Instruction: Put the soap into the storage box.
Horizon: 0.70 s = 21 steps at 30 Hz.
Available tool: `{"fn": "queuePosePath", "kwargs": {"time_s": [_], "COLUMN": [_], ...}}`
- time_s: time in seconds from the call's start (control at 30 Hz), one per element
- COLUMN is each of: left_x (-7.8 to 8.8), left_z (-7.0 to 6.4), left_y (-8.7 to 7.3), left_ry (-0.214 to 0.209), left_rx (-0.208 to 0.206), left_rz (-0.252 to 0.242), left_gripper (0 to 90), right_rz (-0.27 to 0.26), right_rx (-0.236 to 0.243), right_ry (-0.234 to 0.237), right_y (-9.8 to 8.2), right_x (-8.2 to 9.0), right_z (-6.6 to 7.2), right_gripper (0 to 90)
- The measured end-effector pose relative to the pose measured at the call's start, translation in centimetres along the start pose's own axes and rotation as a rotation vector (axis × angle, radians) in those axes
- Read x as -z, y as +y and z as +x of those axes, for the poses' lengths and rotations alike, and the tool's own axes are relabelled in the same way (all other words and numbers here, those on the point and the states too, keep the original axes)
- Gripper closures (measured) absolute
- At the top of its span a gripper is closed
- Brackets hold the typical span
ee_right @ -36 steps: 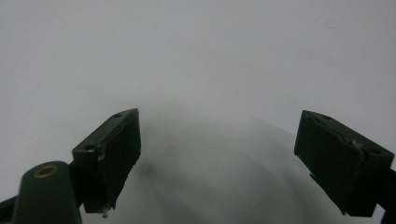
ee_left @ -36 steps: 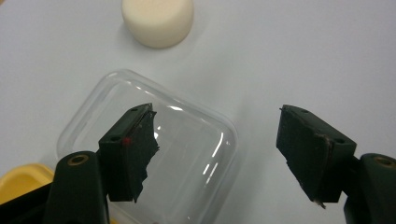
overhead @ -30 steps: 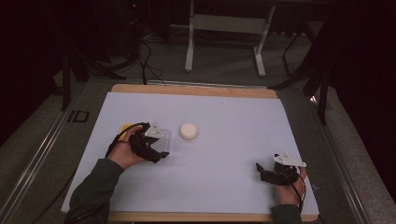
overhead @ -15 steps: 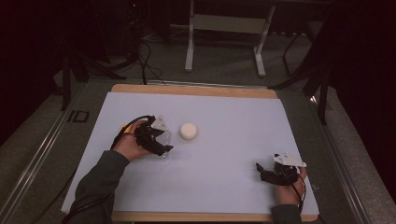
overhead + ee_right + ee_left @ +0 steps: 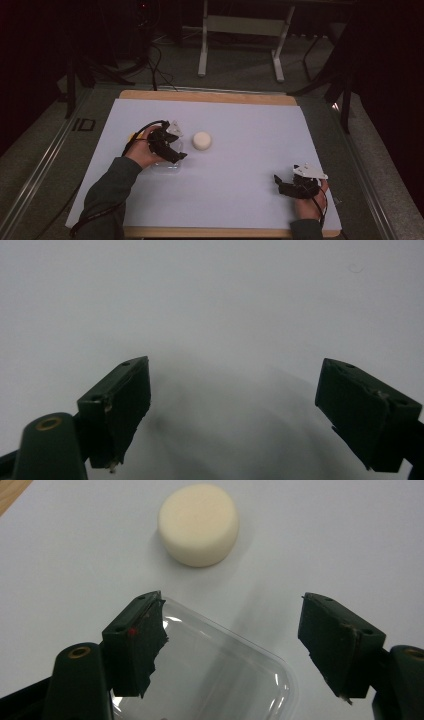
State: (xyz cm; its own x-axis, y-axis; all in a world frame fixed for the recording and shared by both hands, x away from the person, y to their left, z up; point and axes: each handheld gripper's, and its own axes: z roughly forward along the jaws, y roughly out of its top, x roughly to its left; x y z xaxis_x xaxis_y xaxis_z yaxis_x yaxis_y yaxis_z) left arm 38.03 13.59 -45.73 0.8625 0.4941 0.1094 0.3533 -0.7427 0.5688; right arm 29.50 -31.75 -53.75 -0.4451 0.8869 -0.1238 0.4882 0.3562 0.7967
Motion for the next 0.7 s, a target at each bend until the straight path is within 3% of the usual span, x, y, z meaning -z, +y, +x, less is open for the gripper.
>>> {"fn": "queuePosePath", "kwargs": {"time_s": [0.7], "left_x": [-1.9], "left_z": [0.9], "left_y": [1.3], "left_ry": [-0.018], "left_rx": [0.009], "left_rz": [0.043], "left_gripper": [24.1], "right_rz": [-0.001], "right_rx": [0.001], "right_ry": [0.001], "right_y": [0.0], "right_x": [0.0], "right_z": [0.0], "right_gripper": [14.5]}}
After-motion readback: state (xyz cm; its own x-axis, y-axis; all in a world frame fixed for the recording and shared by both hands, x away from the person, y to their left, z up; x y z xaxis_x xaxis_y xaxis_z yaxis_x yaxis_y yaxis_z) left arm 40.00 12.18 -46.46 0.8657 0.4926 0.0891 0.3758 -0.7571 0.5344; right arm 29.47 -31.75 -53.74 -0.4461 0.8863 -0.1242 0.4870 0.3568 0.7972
